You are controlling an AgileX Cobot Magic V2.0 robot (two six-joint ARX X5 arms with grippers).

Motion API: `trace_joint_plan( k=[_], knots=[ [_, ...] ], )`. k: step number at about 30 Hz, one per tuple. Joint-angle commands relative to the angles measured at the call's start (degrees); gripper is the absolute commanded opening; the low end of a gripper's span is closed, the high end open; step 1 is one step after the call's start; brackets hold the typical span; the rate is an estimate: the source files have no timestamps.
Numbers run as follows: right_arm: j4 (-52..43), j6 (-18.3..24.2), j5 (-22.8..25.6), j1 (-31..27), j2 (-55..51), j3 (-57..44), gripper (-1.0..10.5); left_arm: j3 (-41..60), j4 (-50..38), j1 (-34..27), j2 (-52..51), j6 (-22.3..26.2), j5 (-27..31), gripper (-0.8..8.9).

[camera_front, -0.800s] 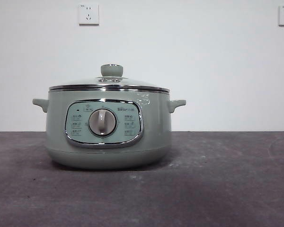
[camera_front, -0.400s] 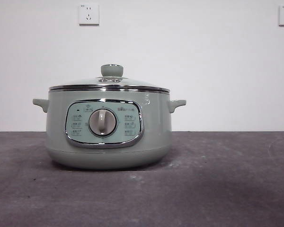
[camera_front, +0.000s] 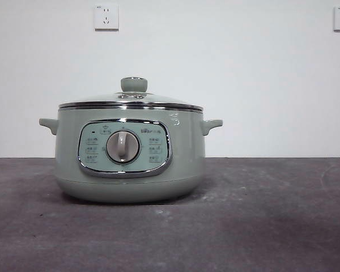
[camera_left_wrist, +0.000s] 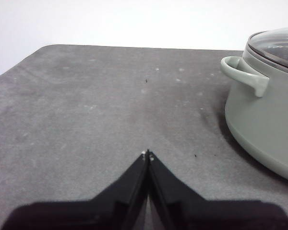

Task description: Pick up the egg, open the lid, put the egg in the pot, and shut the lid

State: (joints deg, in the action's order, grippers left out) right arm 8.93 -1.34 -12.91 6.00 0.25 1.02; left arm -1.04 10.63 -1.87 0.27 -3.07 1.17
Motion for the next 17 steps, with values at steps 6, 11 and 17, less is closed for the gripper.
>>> trace_joint_plan(
  k=[6, 11, 17],
  knots=[
    [0.6, -5.5, -0.2, 0.0, -0.2, -0.7, 0.0, 0.8, -0.5, -0.2, -0.2, -0.3, 0.1, -0.03],
    [0.6, -5.5, -0.2, 0.0, -0.2, -0.7, 0.0, 0.8, -0.4, -0.2, -0.2, -0.3, 0.1, -0.03],
    [0.6, -5.5, -0.2, 0.0, -0.1, -0.7, 0.0, 0.8, -0.4, -0.2, -0.2, -0.3, 0.1, -0.03]
  ],
)
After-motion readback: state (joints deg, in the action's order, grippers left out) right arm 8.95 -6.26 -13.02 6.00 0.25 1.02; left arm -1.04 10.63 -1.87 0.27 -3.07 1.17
